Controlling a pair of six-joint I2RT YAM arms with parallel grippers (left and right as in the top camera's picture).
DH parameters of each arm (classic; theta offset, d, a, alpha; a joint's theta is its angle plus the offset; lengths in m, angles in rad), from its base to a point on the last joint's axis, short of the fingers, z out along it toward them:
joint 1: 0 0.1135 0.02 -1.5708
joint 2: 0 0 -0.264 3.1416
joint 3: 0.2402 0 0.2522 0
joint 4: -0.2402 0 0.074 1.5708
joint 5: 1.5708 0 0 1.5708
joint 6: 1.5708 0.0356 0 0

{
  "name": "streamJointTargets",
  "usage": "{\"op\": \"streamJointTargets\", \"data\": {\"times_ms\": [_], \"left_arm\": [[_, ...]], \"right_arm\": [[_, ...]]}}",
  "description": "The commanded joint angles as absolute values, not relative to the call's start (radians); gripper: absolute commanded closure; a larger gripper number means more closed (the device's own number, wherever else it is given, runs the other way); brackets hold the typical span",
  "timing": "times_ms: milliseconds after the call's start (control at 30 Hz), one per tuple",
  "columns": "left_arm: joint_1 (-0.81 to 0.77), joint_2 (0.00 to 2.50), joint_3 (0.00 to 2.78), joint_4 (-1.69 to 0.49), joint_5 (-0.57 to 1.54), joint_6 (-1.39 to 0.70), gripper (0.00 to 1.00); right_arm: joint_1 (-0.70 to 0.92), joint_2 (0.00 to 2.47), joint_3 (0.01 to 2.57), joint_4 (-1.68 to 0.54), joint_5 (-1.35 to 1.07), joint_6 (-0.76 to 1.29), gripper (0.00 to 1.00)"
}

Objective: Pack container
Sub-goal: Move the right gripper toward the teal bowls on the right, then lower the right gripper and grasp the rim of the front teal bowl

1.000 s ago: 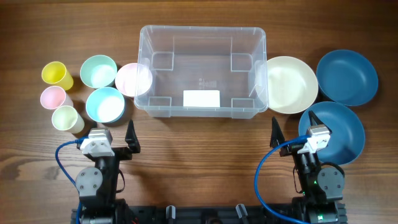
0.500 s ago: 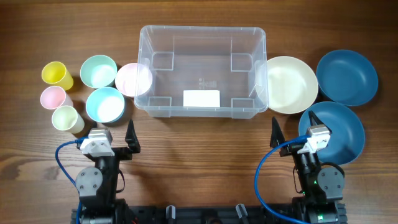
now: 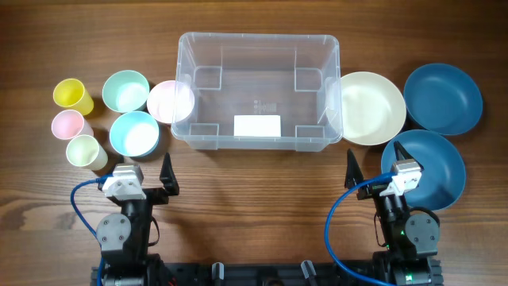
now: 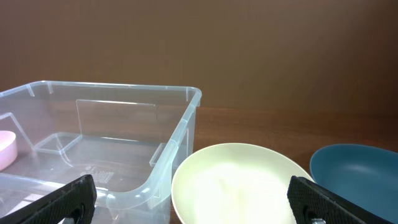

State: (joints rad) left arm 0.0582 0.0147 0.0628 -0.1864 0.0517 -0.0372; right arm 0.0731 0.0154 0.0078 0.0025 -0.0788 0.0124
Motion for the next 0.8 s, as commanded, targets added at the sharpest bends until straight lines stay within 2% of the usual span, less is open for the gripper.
{"op": "streamJointTargets", "data": {"times_ms": [0, 100, 200, 333, 433, 600, 767], "left_arm": [[0.053, 0.007, 0.055, -0.183, 0.063, -0.019, 0.00], [0.053, 0.007, 0.055, -0.183, 0.063, -0.019, 0.00], [0.053, 0.007, 0.055, -0.183, 0.063, -0.019, 0.00], [0.053, 0.007, 0.055, -0.183, 0.063, -0.019, 0.00], [0.053, 0.007, 0.055, -0.183, 0.063, -0.019, 0.00], [0.053, 0.007, 0.055, -0.183, 0.063, -0.019, 0.00], [0.053, 0.007, 0.055, -0.183, 0.063, -0.019, 0.00]], "right_arm": [[0.071, 0.011, 0.005, 0.003, -0.076, 0.001, 0.00], [0.071, 0.015, 0.006, 0.012, -0.084, 0.101, 0.00], [0.070, 0.016, 0.061, -0.062, -0.030, 0.113, 0.00], [0.070, 0.074, 0.266, -0.257, 0.156, 0.160, 0.00], [0.070, 0.203, 0.443, -0.376, 0.200, 0.160, 0.00], [0.070, 0.500, 0.769, -0.679, 0.048, 0.156, 0.00], [0.070, 0.609, 0.946, -0.859, -0.094, 0.157, 0.00]]}}
